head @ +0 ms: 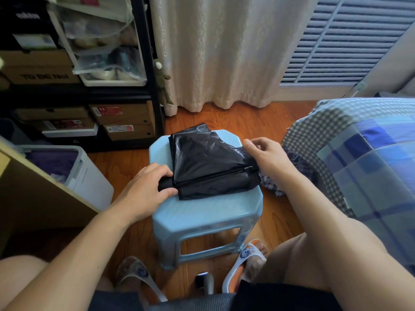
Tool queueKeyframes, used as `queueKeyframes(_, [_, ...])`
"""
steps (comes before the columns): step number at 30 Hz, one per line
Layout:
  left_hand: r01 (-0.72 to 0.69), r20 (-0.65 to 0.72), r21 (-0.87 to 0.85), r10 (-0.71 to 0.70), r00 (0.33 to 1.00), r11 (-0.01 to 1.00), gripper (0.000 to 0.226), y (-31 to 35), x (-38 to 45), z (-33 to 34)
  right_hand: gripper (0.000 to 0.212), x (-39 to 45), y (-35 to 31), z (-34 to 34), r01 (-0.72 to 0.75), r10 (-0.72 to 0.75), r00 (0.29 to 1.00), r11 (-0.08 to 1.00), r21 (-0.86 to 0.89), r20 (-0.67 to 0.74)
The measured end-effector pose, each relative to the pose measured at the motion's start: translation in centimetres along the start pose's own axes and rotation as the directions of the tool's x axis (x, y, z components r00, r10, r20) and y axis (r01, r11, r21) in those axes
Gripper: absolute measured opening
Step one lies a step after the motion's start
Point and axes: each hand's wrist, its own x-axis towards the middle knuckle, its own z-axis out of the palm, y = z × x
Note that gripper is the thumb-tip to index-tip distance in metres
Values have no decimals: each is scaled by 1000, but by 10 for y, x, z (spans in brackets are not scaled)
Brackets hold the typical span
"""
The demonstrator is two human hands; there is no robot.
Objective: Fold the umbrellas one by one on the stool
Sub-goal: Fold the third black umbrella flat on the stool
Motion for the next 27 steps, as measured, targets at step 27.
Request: queueKeyframes(27, [697, 569, -634, -409, 714, 334, 44, 21, -7, -16, 22, -44, 16, 15, 90, -103, 987, 991, 103, 121])
